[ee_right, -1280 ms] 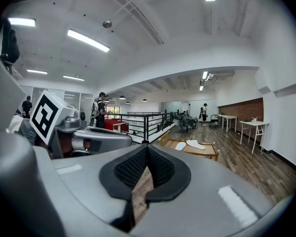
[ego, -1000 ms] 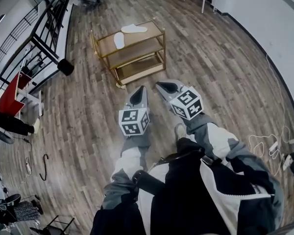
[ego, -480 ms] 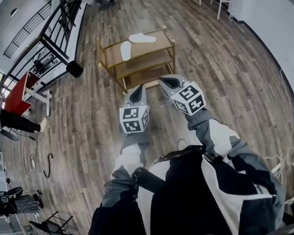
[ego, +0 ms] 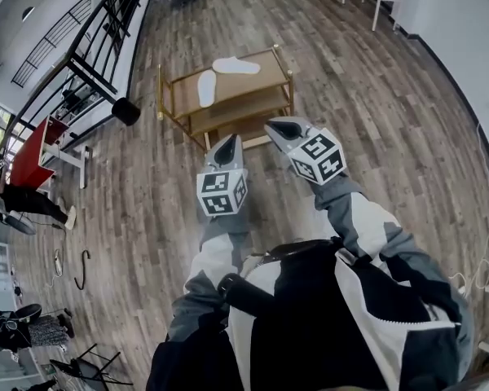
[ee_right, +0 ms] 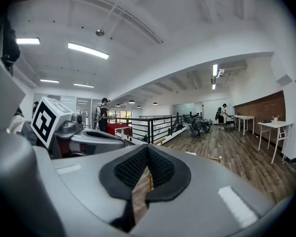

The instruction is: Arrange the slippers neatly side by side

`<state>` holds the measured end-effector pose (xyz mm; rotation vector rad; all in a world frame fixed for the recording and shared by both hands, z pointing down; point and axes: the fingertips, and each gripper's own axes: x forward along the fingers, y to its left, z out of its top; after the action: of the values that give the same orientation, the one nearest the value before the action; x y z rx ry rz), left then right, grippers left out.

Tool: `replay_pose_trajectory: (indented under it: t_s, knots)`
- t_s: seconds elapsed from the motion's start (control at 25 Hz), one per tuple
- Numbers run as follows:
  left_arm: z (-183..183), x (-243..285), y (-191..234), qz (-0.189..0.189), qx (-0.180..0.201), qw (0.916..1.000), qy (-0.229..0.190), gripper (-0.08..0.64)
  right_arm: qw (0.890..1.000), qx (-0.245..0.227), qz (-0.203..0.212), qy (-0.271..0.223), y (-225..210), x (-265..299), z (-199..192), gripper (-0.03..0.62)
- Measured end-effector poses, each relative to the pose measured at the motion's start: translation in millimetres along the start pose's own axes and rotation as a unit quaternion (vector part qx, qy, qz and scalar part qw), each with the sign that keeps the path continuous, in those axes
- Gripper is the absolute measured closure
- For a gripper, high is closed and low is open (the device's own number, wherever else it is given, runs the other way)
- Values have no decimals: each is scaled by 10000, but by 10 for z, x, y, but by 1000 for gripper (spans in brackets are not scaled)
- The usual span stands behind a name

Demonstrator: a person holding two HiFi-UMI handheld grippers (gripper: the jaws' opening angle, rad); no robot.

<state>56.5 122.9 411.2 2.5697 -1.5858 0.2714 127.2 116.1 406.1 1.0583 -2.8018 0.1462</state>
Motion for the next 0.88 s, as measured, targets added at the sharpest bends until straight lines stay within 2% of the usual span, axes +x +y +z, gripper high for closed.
replay_pose_trajectory:
  t_s: [0.4, 0.88]
  knots:
    - [-44, 488, 268, 27, -241, 9996, 109, 555, 9998, 103, 27, 151, -400, 321, -77, 586]
    - [179, 1250, 1098, -235, -251, 9994, 13, 555, 9990, 69, -356, 254, -907, 1153, 96, 586]
